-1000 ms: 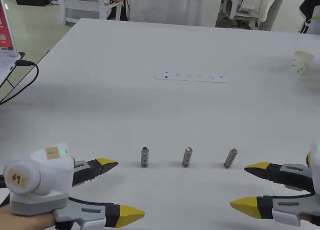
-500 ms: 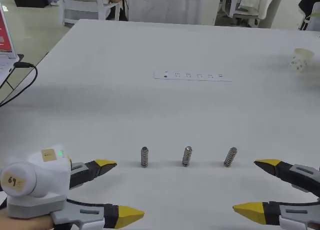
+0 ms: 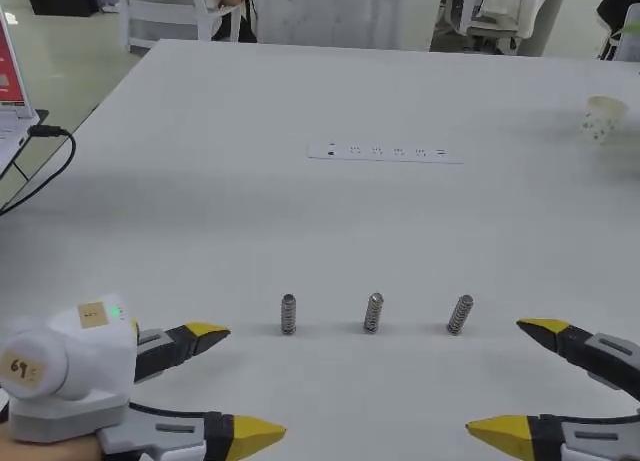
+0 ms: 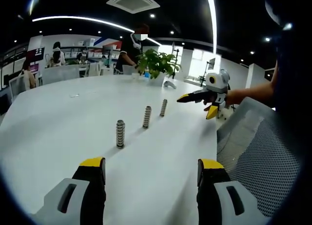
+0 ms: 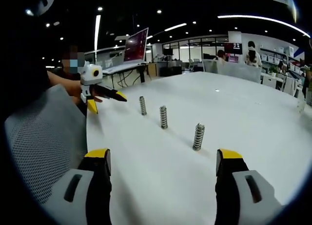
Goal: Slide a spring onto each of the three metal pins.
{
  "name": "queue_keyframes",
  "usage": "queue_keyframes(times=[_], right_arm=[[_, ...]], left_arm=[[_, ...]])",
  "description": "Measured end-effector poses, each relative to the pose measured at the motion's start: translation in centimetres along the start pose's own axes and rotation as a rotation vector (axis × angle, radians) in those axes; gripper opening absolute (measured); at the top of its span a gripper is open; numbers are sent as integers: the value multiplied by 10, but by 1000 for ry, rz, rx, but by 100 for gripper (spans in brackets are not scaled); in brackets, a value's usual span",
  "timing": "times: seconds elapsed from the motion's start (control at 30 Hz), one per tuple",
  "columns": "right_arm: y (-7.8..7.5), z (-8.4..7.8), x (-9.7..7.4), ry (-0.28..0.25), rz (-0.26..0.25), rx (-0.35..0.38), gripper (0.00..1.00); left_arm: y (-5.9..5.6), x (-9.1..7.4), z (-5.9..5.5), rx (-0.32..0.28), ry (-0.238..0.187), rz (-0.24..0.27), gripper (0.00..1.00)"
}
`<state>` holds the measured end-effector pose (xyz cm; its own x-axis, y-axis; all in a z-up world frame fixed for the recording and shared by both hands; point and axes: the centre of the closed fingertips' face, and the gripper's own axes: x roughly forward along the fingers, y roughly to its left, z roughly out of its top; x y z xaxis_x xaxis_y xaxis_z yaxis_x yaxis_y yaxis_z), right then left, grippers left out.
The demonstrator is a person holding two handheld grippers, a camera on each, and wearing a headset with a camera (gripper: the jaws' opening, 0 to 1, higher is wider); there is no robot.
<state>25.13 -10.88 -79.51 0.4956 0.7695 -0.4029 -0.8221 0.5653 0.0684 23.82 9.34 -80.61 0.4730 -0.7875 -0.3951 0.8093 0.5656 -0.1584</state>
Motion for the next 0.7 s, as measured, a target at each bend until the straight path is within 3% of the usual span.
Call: queue_keyframes(times=[0.7], right_arm=[[-4, 5, 1, -8, -6, 2, 93]], left_arm=[[1, 0, 3, -12, -15, 17, 73]])
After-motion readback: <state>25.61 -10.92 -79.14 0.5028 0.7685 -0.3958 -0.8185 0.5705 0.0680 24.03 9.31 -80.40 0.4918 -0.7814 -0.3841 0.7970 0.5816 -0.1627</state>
